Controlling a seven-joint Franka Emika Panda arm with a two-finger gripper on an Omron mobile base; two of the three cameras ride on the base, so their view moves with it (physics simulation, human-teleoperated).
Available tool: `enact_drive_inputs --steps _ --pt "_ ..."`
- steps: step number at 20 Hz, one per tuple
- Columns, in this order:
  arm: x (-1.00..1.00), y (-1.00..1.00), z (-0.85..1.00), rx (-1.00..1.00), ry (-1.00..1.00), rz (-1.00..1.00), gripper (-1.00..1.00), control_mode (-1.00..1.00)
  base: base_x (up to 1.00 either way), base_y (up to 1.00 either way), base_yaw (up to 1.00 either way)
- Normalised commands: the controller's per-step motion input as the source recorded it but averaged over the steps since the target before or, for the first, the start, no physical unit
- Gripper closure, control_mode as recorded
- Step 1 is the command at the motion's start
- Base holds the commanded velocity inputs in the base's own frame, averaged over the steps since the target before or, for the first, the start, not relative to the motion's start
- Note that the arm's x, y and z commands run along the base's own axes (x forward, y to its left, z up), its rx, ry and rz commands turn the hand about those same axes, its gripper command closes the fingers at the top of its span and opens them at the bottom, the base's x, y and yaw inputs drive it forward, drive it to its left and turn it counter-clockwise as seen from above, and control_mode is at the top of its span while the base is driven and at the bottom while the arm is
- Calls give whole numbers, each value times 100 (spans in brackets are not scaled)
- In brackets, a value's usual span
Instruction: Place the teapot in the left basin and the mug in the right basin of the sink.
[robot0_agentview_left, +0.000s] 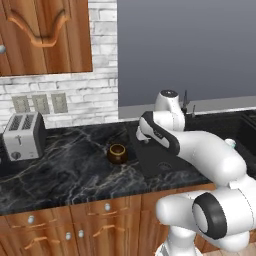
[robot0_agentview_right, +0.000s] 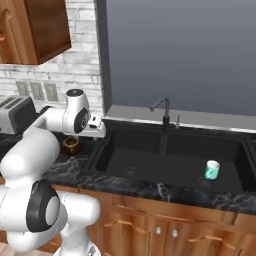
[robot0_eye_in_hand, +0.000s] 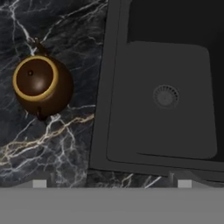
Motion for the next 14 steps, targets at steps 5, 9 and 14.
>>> enact_drive_inputs --steps 5,9,14 --pt "0 0 0 0 0 0 -100 100 1 43 0" --pt "0 0 0 0 0 0 -100 100 0 38 0" --pt "0 4 -3 0 0 0 -100 -100 0 20 0"
